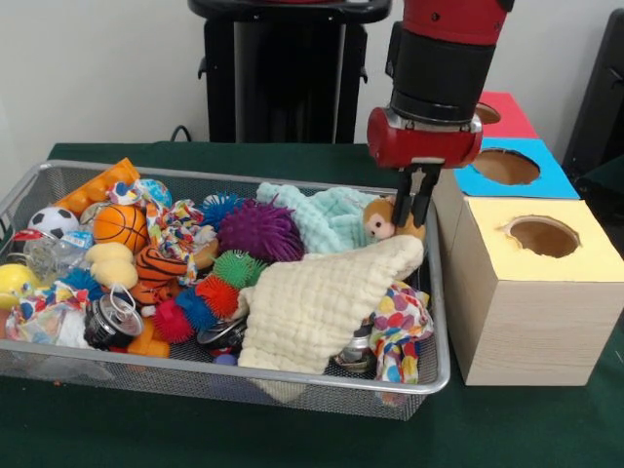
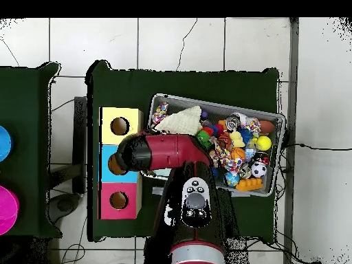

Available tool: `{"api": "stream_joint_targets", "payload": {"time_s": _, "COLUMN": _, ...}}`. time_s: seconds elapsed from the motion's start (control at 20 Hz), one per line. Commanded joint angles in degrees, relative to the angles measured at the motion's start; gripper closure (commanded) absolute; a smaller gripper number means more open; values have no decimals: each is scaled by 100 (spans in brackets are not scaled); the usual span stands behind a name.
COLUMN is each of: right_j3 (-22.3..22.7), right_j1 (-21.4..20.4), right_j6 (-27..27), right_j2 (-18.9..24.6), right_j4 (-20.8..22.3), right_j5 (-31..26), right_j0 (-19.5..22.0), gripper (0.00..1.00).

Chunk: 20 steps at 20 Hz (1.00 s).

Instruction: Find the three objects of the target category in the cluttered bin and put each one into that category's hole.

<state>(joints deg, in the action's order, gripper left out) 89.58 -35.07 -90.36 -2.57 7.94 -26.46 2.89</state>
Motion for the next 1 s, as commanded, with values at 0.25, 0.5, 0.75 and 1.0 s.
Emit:
{"api": "stream_joint_targets", "payload": {"time_s": 0.25, "right_j3": 516, "right_j1": -529, "right_j6": -816, "right_j2": 1, "right_j4": -202, "right_j5": -948, "right_j0": 0, "gripper": 100}}
{"api": "stream_joint_targets", "payload": {"time_s": 0.5, "right_j3": 577, "right_j1": -685, "right_j6": -872, "right_j2": -37, "right_j4": -235, "right_j5": -1131, "right_j0": -52, "gripper": 100}}
{"api": "stream_joint_targets", "payload": {"time_s": 0.75, "right_j3": 841, "right_j1": -916, "right_j6": -1136, "right_j2": -200, "right_j4": -294, "right_j5": -1304, "right_j0": -202, "gripper": 100}}
{"api": "stream_joint_targets", "payload": {"time_s": 1.0, "right_j3": 1090, "right_j1": -1090, "right_j6": -1248, "right_j2": -324, "right_j4": -386, "right_j5": -1423, "right_j0": -343, "gripper": 100}}
